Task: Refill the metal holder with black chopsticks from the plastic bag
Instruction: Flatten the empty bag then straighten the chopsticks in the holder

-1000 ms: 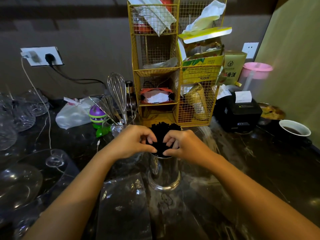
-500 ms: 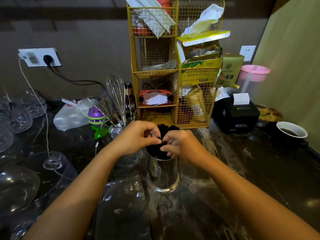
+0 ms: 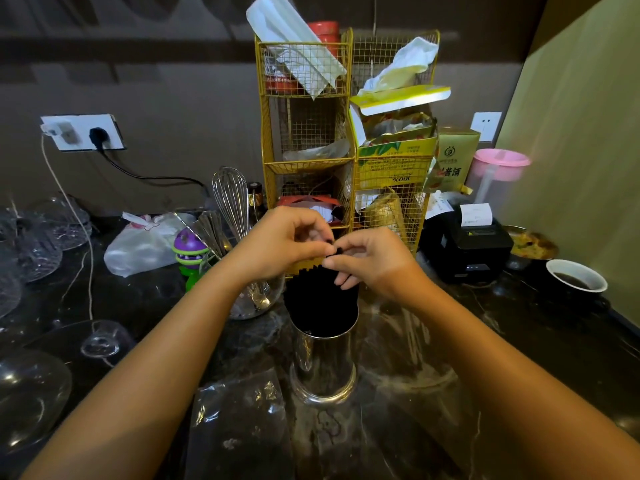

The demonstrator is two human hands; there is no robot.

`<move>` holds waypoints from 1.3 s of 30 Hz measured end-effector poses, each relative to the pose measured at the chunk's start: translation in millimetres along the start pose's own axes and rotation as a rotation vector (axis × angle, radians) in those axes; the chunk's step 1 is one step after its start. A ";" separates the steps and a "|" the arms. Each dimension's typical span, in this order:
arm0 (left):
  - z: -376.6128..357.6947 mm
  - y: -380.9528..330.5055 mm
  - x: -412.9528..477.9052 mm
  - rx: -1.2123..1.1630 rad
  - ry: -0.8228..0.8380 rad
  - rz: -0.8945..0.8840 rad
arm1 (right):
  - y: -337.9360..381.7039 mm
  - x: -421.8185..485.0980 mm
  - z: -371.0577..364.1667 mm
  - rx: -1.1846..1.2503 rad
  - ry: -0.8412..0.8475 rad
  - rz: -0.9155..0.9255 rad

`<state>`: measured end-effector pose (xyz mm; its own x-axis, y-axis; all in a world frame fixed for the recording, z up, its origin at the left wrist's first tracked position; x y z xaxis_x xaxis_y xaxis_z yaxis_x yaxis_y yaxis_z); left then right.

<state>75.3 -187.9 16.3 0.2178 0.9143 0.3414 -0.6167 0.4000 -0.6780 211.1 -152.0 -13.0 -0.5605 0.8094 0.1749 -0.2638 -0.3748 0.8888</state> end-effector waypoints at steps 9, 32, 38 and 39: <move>12.1 -24.5 13.5 -0.148 -0.089 -0.058 | 33.5 2.0 22.2 -0.037 -0.065 0.131; -14.9 1.8 4.6 -0.665 -0.436 0.097 | 18.7 -12.5 45.8 1.138 -0.577 0.070; -12.1 -10.6 14.3 -0.839 -0.646 0.070 | -1.4 -13.9 12.0 1.316 -0.524 -0.122; -10.6 -11.3 15.8 -0.852 -0.649 0.063 | -5.3 -14.2 6.4 1.331 -0.500 -0.149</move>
<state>93.7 -177.4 22.4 -0.3946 0.8270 0.4004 0.1730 0.4948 -0.8516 225.5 -158.6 -17.6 -0.1893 0.9791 -0.0743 0.7821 0.1961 0.5915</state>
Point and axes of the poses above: each hand's wrist, its own x-axis towards the middle knuckle, its own z-axis out of the back of the hand, y = z × x, the point moved 2 cm from there along x, towards the middle knuckle, and after that the axes turned 1 degree about -x, right-handed, at the moved point
